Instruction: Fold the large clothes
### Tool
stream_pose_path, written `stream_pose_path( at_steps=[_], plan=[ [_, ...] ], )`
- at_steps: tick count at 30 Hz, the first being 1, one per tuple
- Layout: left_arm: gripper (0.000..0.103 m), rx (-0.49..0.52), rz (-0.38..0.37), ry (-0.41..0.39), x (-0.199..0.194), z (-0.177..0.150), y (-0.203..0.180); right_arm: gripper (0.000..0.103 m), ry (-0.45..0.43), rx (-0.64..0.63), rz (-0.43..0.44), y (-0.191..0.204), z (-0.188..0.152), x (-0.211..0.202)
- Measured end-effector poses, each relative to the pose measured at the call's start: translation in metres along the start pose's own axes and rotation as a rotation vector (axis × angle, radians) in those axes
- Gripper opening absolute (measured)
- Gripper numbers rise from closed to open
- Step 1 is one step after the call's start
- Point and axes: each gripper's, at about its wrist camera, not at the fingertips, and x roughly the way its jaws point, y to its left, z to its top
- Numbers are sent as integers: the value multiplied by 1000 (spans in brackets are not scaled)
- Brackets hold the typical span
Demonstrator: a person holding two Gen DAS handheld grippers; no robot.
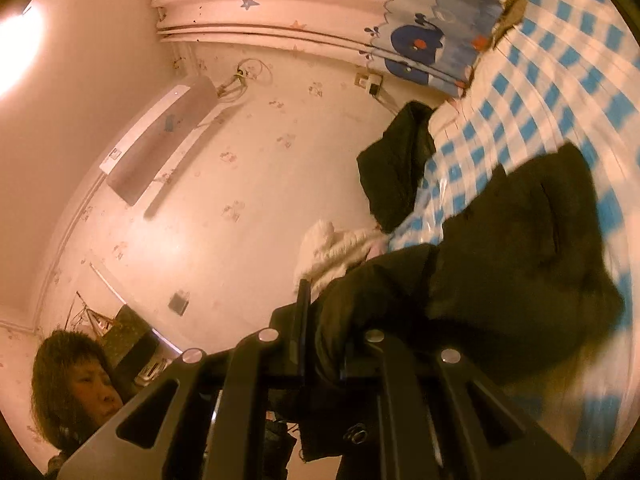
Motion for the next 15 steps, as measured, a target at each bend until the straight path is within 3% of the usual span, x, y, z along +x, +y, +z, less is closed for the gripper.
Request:
stream_pose_path(
  at_steps=[8,15],
  plan=[
    [8,-22,127,-69,69,86,12,12,-90,43,-74,-40,81,40],
    [8,-39,299,-108,153,146,46,12,-173,140,-211,-120,148,87]
  ],
)
